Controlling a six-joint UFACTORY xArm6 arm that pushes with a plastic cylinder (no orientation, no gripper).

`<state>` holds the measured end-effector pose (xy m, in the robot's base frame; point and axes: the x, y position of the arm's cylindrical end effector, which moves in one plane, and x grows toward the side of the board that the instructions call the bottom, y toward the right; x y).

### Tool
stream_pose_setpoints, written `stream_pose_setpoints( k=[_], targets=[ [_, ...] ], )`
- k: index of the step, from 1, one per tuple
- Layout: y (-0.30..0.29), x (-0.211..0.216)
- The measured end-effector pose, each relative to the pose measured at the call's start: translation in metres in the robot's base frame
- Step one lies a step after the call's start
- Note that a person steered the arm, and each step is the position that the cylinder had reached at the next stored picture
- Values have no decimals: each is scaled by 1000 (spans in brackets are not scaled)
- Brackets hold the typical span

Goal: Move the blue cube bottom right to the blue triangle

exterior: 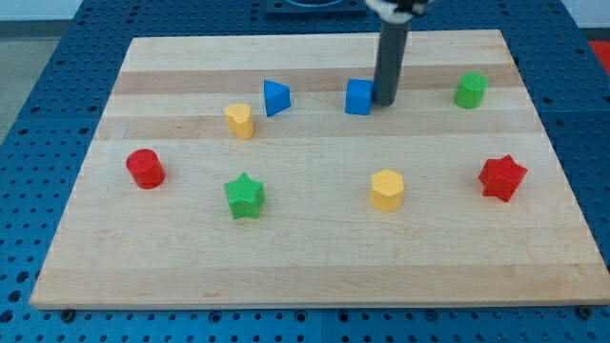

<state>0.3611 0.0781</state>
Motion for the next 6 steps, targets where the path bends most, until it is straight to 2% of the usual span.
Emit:
stream_pose_setpoints(
  k=[1,2,3,4,5,6],
  targets=[
    [-25,14],
    [9,4],
    [28,-35],
    [-8,-38],
    [-52,-2],
    [-66,1]
  ],
)
